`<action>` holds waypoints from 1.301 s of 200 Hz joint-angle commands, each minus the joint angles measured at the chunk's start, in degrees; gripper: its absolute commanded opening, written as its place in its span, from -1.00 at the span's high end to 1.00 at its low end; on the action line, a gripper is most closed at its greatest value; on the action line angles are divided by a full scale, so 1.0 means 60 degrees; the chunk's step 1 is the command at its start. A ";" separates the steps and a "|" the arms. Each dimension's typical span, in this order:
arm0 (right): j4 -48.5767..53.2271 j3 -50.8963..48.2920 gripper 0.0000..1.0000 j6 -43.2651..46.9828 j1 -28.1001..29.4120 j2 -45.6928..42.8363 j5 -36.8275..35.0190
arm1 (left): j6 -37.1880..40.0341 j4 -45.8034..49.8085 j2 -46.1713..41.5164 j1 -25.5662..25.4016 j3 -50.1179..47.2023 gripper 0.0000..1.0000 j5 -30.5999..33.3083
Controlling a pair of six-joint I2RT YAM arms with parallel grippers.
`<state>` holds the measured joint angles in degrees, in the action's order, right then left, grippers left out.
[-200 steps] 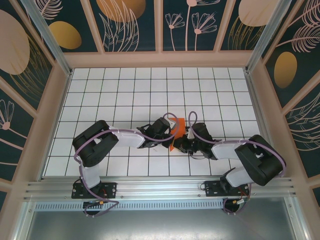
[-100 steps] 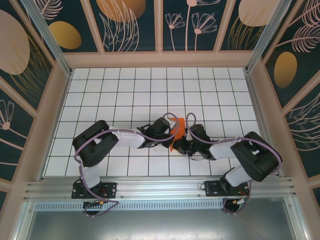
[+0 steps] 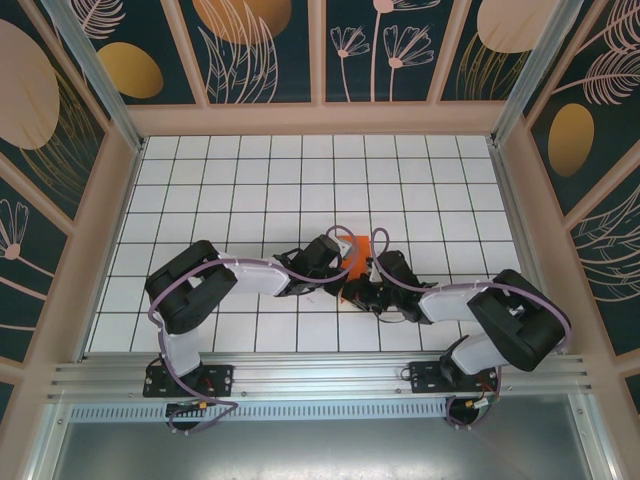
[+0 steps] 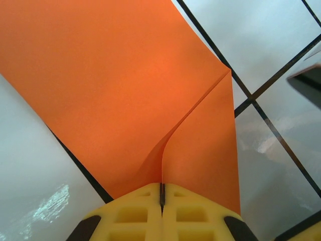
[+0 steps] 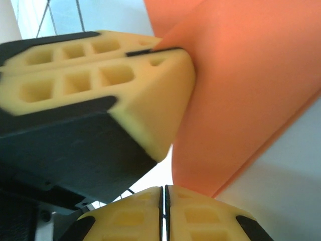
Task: Fold a paper plane with a square sheet of paper (pick it up from the middle)
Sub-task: Third fold the triangle at the center of the table.
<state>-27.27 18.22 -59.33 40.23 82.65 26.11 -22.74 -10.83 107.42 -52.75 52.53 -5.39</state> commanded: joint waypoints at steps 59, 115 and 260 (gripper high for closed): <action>0.0112 0.0065 0.77 -0.0084 0.0193 0.0335 -0.0365 | -0.0100 0.0752 0.0496 0.0072 -0.0397 0.95 0.0107; 0.1292 0.0545 0.77 -0.0049 0.0539 0.0008 -0.0764 | -0.0041 0.0780 0.0547 0.0064 -0.0319 0.95 0.0136; 0.3607 0.0926 0.74 0.1003 -0.0703 -0.1769 -0.2014 | -0.0072 0.0904 0.0451 0.0068 -0.0373 0.94 0.0237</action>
<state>-12.40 22.83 -57.69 41.08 76.62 18.00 -22.74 -11.14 107.44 -52.75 52.38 -5.37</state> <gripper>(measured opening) 0.126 0.067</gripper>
